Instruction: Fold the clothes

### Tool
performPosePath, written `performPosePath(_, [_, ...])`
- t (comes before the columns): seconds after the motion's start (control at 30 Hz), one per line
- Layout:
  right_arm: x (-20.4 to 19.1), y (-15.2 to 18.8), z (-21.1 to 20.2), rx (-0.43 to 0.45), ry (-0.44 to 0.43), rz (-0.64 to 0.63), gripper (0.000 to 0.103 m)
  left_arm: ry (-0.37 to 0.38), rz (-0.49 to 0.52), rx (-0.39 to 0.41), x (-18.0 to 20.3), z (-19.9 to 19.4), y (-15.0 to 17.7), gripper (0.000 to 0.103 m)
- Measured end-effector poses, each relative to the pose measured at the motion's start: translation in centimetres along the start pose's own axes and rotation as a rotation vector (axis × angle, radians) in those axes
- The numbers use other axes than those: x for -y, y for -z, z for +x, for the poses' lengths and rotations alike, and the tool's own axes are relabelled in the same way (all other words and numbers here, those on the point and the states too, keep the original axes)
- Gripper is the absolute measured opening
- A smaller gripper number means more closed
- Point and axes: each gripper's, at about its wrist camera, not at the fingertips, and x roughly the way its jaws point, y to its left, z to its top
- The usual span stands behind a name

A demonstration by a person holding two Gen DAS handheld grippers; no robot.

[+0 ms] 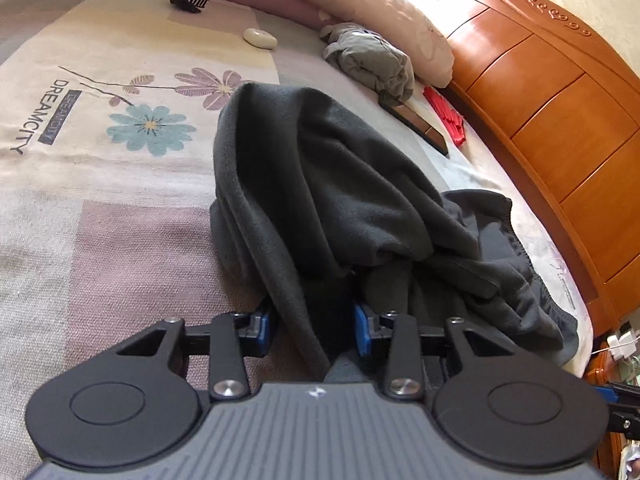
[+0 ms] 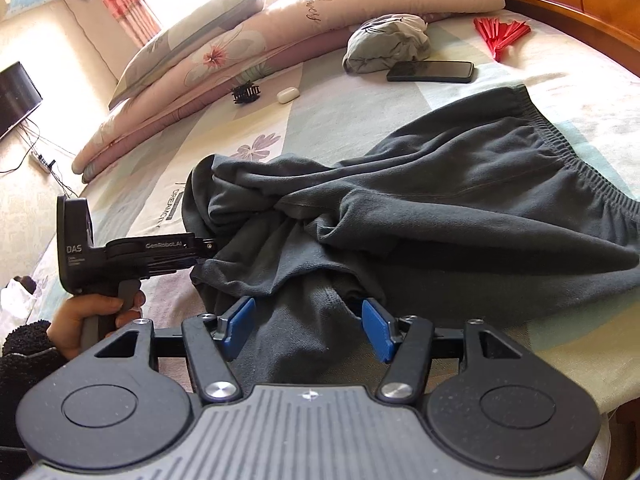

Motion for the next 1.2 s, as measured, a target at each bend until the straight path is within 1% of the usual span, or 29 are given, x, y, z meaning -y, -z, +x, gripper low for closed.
performPosePath(0.03, [0.1,0.0,0.0,0.0,0.0,0.002,0.064,-0.016,0.004,-0.002,0.1,0.1,-0.1,0.018])
performPosePath(0.07, [0.3,0.0,0.1,-0.001,0.002,0.004,0.064,-0.037,0.01,-0.007,0.2,0.1,-0.2,0.007])
performPosePath(0.1, [0.4,0.1,0.2,-0.004,0.004,0.005,0.064,-0.053,0.016,-0.011,0.1,0.1,-0.3,0.003])
performPosePath(0.23, [0.6,0.2,0.7,-0.015,-0.015,0.001,0.065,-0.081,0.063,-0.002,0.2,-0.7,-0.3,0.002])
performPosePath(0.4, [0.7,0.2,0.8,-0.012,-0.014,-0.007,0.065,-0.125,0.132,0.003,0.0,-1.9,-1.2,0.002])
performPosePath(0.63, [0.9,0.0,0.9,-0.013,-0.013,-0.005,0.065,-0.149,0.15,0.008,-0.8,-2.8,-2.8,0.002])
performPosePath(0.77, [0.8,0.0,0.9,-0.019,-0.01,-0.012,0.065,-0.188,0.164,0.022,-0.8,-2.7,-3.7,0.002])
performPosePath(0.87, [0.7,0.0,1.0,-0.02,-0.007,-0.02,0.065,-0.153,0.129,0.022,-1.4,-2.8,-4.4,0.002])
performPosePath(1.0, [0.2,0.1,1.6,-0.033,-0.022,-0.042,0.065,-0.127,0.158,-0.004,-0.9,-2.4,-3.5,0.005])
performPosePath(1.03, [-0.1,0.2,1.9,-0.04,-0.024,-0.057,0.065,-0.121,0.169,-0.012,-0.7,-2.3,-3.2,0.005])
performPosePath(1.13, [-1.4,0.3,2.7,-0.057,-0.032,-0.118,0.065,-0.135,0.138,-0.027,-1.4,-1.7,-2.5,0.005])
performPosePath(1.17, [-1.9,0.2,2.9,-0.062,-0.042,-0.148,0.065,-0.14,0.126,-0.032,-1.6,-1.5,-2.3,0.007])
performPosePath(1.2, [-2.5,0.2,3.1,-0.063,-0.05,-0.18,0.065,-0.135,0.116,-0.034,-1.9,-1.4,-2.3,0.011])
